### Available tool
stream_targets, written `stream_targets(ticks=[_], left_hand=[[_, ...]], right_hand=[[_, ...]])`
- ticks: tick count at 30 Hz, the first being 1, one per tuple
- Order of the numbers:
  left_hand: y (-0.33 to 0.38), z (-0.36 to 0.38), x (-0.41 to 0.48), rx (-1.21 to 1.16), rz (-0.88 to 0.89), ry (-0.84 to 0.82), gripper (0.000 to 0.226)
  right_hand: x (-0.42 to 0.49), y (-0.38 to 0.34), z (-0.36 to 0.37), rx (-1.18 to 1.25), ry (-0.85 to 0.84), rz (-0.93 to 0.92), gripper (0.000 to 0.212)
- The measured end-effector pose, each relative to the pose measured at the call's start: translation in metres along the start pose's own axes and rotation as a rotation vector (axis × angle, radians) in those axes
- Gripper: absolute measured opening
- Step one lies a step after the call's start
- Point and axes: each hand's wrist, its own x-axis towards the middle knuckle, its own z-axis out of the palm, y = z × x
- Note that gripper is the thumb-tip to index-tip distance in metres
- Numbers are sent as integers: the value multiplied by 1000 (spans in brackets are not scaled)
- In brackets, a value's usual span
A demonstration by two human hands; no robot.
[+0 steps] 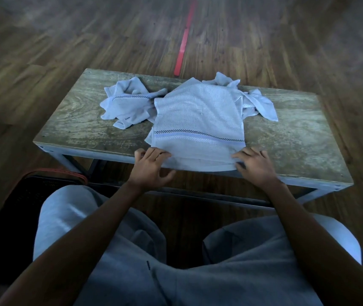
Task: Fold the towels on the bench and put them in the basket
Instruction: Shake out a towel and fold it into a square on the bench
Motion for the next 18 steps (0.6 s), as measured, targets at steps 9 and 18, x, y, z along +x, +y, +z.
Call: stream_targets(ticks=[9, 18], left_hand=[[-8, 5, 9, -43, -109, 19, 19], [-16, -9, 19, -239, -173, -48, 4]], right_hand=[[9, -4, -5, 16, 86, 19, 15], [3, 1, -13, 72, 237, 9, 19]])
